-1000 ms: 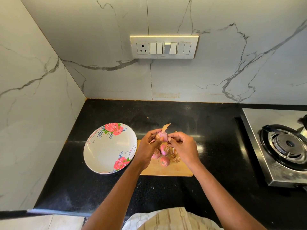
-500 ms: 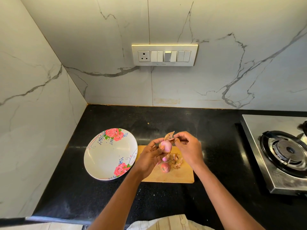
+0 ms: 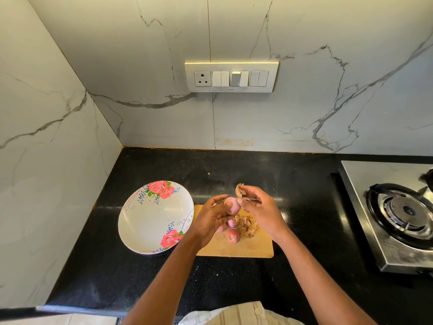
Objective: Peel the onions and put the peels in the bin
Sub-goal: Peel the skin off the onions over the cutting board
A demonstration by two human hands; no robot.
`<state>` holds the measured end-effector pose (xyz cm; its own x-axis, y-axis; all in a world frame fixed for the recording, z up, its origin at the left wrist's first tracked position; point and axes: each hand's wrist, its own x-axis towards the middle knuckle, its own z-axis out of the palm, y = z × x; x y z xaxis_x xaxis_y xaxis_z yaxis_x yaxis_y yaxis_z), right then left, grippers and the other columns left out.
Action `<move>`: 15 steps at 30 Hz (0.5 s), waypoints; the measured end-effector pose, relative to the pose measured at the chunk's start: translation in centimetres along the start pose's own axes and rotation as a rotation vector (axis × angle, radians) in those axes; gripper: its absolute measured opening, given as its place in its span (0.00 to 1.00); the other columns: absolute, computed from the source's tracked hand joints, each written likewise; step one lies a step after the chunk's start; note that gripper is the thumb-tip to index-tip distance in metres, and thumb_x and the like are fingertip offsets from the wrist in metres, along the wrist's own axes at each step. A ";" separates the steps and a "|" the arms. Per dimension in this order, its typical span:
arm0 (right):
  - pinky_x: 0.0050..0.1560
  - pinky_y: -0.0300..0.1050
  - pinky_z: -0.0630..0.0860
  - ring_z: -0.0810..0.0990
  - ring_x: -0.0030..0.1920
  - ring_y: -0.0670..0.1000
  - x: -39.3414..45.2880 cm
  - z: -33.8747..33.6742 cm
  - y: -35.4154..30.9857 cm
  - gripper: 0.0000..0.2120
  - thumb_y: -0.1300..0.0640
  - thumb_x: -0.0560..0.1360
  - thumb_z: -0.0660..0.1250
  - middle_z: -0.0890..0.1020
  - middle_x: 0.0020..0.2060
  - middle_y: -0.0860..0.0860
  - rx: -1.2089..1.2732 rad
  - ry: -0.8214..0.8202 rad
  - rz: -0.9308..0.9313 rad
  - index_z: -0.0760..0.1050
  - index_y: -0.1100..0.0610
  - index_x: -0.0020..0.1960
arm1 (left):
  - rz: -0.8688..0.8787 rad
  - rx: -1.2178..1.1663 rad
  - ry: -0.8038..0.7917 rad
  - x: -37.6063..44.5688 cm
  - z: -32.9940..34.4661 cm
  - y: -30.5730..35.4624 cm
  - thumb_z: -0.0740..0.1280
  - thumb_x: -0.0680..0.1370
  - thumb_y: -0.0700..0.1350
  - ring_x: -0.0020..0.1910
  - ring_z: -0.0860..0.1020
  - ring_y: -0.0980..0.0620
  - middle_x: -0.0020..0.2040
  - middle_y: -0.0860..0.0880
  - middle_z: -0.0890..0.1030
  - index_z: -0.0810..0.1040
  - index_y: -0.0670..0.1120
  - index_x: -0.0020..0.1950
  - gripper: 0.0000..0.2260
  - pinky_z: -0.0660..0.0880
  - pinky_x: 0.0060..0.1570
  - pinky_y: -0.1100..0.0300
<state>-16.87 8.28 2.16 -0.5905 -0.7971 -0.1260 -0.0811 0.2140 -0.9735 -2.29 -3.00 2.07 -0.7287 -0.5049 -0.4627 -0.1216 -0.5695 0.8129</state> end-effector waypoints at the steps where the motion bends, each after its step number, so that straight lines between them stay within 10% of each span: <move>1: 0.60 0.49 0.80 0.82 0.58 0.43 0.1 -0.2 0.0 0.15 0.55 0.77 0.74 0.84 0.57 0.42 -0.014 -0.018 -0.004 0.80 0.46 0.63 | -0.009 0.007 0.008 0.1 0.0 0.1 0.68 0.81 0.43 0.59 0.83 0.43 0.60 0.40 0.82 0.74 0.44 0.66 0.14 0.80 0.57 0.55; 10: 0.50 0.38 0.80 0.83 0.47 0.40 -0.1 -0.7 -0.3 0.06 0.53 0.78 0.72 0.85 0.44 0.39 -0.325 0.039 -0.137 0.85 0.49 0.53 | 0.074 0.270 0.033 0.2 0.7 0.4 0.76 0.75 0.48 0.58 0.80 0.52 0.60 0.50 0.81 0.75 0.47 0.66 0.21 0.77 0.45 0.68; 15: 0.47 0.27 0.75 0.80 0.45 0.34 -0.7 -0.2 -0.3 0.06 0.57 0.78 0.73 0.83 0.45 0.40 -0.472 0.117 -0.251 0.85 0.54 0.54 | 0.061 0.239 0.037 0.3 0.5 -0.2 0.75 0.75 0.49 0.59 0.81 0.51 0.62 0.48 0.81 0.74 0.47 0.66 0.21 0.80 0.56 0.60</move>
<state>-16.63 8.86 2.61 -0.5899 -0.7940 0.1472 -0.5664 0.2769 -0.7762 -2.85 -2.69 1.97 -0.7150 -0.5595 -0.4191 -0.2372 -0.3697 0.8983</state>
